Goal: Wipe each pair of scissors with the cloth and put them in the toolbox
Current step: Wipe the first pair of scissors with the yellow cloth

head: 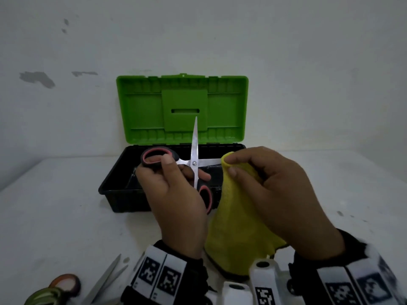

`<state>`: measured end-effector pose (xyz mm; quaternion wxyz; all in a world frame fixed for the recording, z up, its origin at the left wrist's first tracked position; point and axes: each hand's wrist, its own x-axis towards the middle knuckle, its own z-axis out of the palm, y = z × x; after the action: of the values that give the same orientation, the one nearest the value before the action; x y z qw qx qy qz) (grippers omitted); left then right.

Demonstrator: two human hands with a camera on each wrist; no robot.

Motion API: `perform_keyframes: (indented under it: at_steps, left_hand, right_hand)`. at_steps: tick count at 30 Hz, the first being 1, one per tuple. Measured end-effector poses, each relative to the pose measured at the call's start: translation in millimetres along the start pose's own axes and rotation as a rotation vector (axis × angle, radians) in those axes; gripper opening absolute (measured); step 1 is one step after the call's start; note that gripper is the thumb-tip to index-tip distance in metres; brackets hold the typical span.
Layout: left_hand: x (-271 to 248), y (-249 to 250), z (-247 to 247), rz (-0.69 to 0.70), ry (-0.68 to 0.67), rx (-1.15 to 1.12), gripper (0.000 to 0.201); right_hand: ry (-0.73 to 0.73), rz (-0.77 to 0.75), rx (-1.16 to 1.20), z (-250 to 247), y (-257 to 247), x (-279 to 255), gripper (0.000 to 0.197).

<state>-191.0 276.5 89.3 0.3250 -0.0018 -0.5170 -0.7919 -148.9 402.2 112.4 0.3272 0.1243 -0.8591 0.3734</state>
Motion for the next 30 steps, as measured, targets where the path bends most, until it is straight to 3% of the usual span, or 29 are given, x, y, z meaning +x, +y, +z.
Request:
perform_keyframes:
  at_steps: [4,10,18,22,27,30]
  left_hand:
    - [5.5,-9.6,2.8,0.126,-0.004,0.072,0.012]
    - [8.9,-13.7,3.1,0.247,-0.061,0.112,0.012]
    - [6.7,-18.0,1.9,0.18,-0.096,0.153,0.019]
    - [0.3,-13.1,6.1,0.172,-0.142,0.126,0.013]
    - [4.2,-14.2,3.0,0.171,-0.123,0.167,0.021]
    - [4.0,-12.1,3.7,0.138,-0.132,0.125,0.017]
  right_hand:
    - [0.04,-0.035,-0.034,17.8,0.2,10.1,0.032]
    - [0.116,-0.18,-0.111,31.0,4.9,19.1,0.019]
    - [0.089,-0.276,-0.206,36.9,6.4,13.9,0.011]
    - [0.105,-0.207,-0.224,25.9,12.3,17.8,0.011]
    - [0.104,-0.278,-0.208,37.2,2.7,13.7,0.008]
    - [0.099,-0.232,-0.193,34.0,11.4,15.3,0.01]
